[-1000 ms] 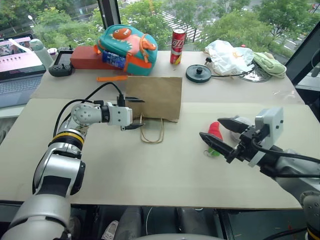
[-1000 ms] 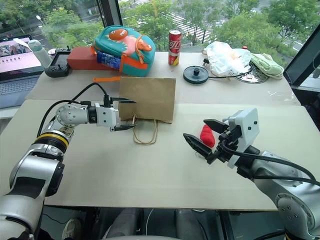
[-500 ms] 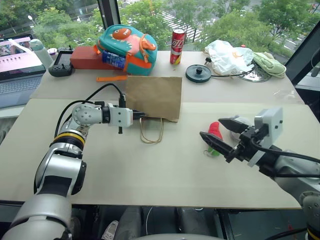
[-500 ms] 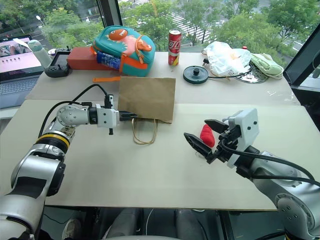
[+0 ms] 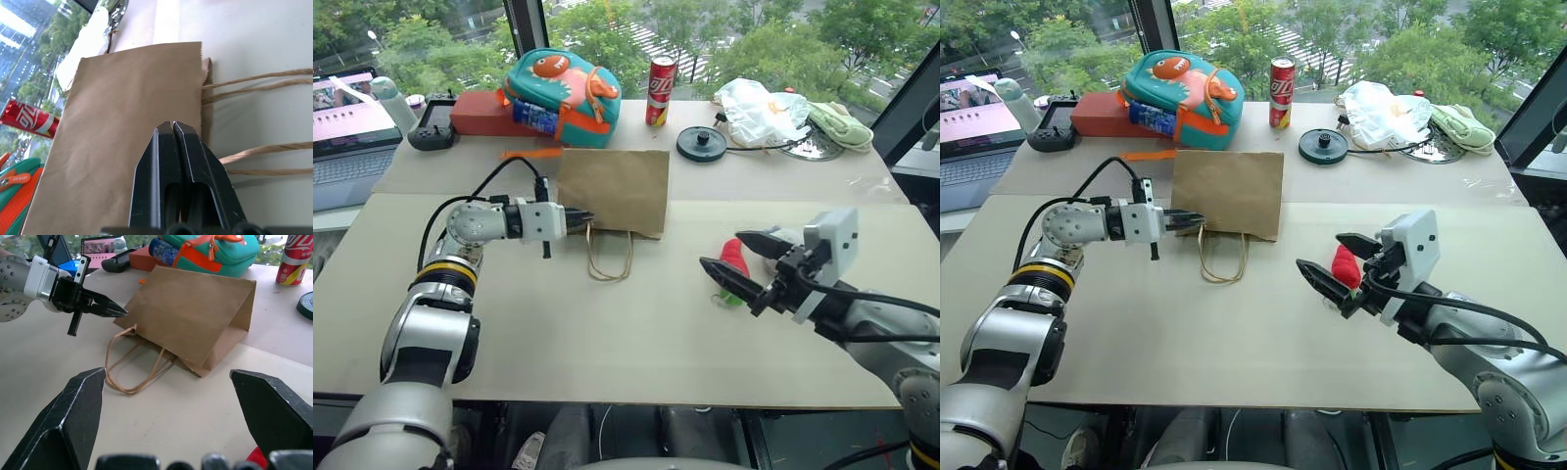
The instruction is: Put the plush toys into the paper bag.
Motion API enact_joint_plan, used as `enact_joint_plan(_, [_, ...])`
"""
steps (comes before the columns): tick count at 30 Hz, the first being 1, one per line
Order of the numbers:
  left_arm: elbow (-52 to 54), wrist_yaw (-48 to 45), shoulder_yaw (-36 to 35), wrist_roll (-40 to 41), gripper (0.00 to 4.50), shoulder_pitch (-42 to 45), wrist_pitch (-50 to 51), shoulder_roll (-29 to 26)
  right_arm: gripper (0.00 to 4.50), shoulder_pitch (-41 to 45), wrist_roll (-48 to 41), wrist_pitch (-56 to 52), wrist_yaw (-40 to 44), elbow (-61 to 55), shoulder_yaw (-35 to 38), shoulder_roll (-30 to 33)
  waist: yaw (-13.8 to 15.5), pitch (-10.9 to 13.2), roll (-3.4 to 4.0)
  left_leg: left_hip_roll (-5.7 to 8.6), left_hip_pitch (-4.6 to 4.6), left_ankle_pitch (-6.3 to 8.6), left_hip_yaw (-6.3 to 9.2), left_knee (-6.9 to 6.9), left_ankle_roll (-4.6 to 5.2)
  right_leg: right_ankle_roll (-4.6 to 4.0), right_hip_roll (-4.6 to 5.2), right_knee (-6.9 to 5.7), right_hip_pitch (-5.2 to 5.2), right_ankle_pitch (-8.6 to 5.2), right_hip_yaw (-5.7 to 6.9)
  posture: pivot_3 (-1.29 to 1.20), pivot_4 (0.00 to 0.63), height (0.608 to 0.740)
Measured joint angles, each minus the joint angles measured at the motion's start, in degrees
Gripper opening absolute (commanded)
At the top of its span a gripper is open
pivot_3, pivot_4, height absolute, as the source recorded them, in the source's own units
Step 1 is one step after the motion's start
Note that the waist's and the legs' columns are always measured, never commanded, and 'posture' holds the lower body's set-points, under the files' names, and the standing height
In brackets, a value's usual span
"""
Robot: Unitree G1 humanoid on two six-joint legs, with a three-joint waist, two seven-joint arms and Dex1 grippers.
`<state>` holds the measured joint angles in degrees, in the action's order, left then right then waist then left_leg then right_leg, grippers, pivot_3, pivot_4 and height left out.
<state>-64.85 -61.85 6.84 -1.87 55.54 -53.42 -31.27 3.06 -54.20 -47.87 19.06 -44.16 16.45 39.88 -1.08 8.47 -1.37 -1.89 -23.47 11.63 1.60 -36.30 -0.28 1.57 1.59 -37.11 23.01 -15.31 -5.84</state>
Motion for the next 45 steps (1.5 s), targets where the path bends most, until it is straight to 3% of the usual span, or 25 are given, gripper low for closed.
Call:
enact_joint_plan(5, [3.44, -4.0, -6.18, 8.12, 0.11, -0.22, 10.93, -0.99, 4.5, -0.24, 0.59, 0.12, -0.54, -0.04, -0.22, -0.93, -0.18, 0.0, 0.0, -0.02, 0.01, 0.0, 0.02, 0.0, 0.0, 0.0, -0.01, 0.0, 0.0, 0.0, 0.02, 0.0, 0.15, 0.739])
enact_joint_plan(10, [5.58, -7.53, -5.4, 7.55, 0.11, -4.47, 12.04, -3.31, 4.5, -1.63, 1.81, 0.89, -1.19, -0.11, -1.4, -2.65, -0.38, -0.03, 0.05, -0.03, 0.06, 0.0, 0.04, 0.0, 0.0, -0.01, -0.02, -0.03, -0.02, 0.0, 0.05, 0.0, 0.15, 0.739])
enact_joint_plan(11, [5.47, -7.93, -4.78, 6.96, 0.61, -4.67, 11.95, -3.31, 4.5, -1.63, 1.93, 1.13, -1.31, -0.18, -1.72, -2.86, -0.34, -0.03, 0.04, -0.04, 0.04, 0.0, 0.06, -0.03, 0.0, -0.01, -0.03, -0.03, -0.02, 0.0, 0.06, 0.0, 0.15, 0.739])
enact_joint_plan(21, [0.47, -7.39, 1.36, -2.69, 4.09, -0.7, 1.52, -4.21, 4.5, -2.34, 4.12, 2.09, -3.22, -1.01, -3.85, -5.33, 0.06, -0.03, 0.05, -0.02, 0.07, 0.0, 0.08, -0.05, 0.0, -0.01, -0.03, 0.01, -0.09, 0.0, 0.08, 0.0, 0.15, 0.739])
enact_joint_plan(25, [-1.46, -5.67, 3.27, -5.17, 4.09, -0.29, -1.13, -2.8, 4.5, -3.63, 4.46, 2.17, -3.78, -2.22, -4.05, -5.75, 0.05, -0.03, 0.05, -0.02, 0.06, 0.0, 0.08, -0.06, 0.0, -0.01, -0.02, 0.0, -0.1, 0.0, 0.09, 0.0, 0.15, 0.739])
enact_joint_plan(33, [-3.66, 11.07, 9.18, -17.46, 4.09, 0.82, -7.99, -2.07, 4.5, -4.89, 1.68, 2.17, -5.64, -6.73, -2.35, -5.59, 0.06, -0.03, 0.04, -0.02, 0.08, 0.0, 0.1, -0.06, 0.0, 0.0, -0.02, 0.0, -0.13, 0.0, 0.09, 0.0, 0.15, 0.739])
enact_joint_plan(39, [-5.26, 18.96, 10.6, -20.77, 4.09, 1.16, -8.11, -0.36, 4.5, -4.86, 0.21, 2.17, -6.95, -7.53, -2.08, -4.56, 0.12, -0.03, 0.04, -0.01, 0.07, 0.0, 0.09, -0.06, 0.0, 0.0, -0.02, 0.01, -0.14, 0.0, 0.09, 0.0, 0.15, 0.739])
enact_joint_plan(40, [-5.51, 19.48, 10.72, -20.8, 3.55, 1.16, -8.2, -0.23, 4.5, -4.86, -0.12, 2.17, -7.08, -7.53, -2.08, -4.52, 0.1, -0.03, 0.04, -0.01, 0.08, 0.0, 0.09, -0.06, 0.0, 0.0, -0.02, 0.0, -0.14, 0.0, 0.09, 0.0, 0.15, 0.739])
enact_joint_plan(41, [-5.73, 19.81, 10.73, -20.8, 3.46, 1.19, -8.25, -0.14, 4.5, -4.86, -0.28, 2.17, -7.24, -7.53, -2.08, -4.47, 0.04, -0.03, 0.04, -0.02, 0.08, 0.0, 0.09, -0.06, 0.0, 0.0, -0.02, 0.0, -0.13, 0.0, 0.09, 0.0, 0.15, 0.739])
enact_joint_plan(45, [-5.92, 20.76, 11.27, -21.03, 1.93, 1.46, -8.52, -0.12, 4.5, -4.86, -0.77, 2.17, -7.93, -7.53, -2.08, -4.26, 0.03, -0.03, 0.04, -0.01, 0.09, 0.0, 0.09, -0.05, 0.0, 0.0, -0.02, 0.0, -0.14, 0.0, 0.09, 0.0, 0.15, 0.739])
